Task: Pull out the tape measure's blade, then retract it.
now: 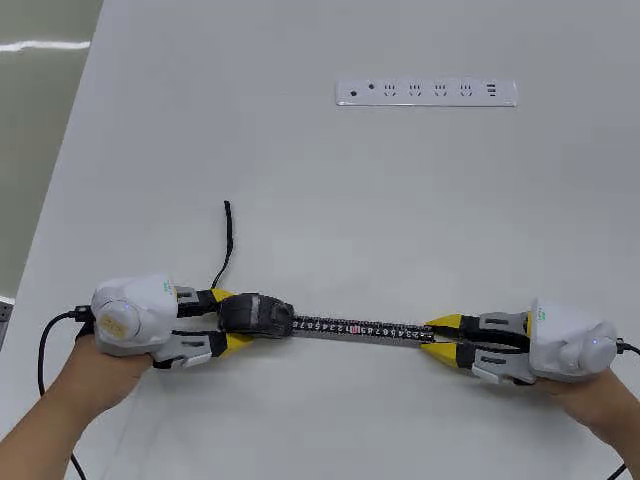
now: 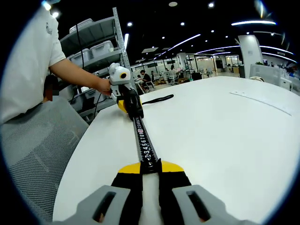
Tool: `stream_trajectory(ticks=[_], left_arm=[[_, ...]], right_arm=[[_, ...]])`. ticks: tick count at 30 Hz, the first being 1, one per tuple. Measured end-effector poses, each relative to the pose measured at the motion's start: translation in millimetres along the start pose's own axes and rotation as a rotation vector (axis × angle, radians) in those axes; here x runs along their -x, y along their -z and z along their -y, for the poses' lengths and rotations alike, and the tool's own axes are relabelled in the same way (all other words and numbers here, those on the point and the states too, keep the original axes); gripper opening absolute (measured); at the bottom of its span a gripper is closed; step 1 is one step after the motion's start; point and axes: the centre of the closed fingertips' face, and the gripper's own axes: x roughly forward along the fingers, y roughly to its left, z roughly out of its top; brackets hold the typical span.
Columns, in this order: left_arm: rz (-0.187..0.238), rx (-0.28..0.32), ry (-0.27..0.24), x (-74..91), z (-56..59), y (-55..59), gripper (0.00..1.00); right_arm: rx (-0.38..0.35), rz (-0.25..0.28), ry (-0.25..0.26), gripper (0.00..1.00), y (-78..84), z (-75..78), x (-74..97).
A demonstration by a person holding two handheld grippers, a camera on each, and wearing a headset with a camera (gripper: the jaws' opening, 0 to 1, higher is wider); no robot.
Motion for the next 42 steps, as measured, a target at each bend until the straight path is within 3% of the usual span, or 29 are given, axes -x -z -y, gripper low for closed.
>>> stream_trajectory(ticks=[42], left_arm=[[0.000, 0.007, 0.000, 0.4, 4.0, -5.2, 0.28]], right_arm=[[-0.032, -0.011, 0.032, 0.10, 10.1, 6.3, 33.0]])
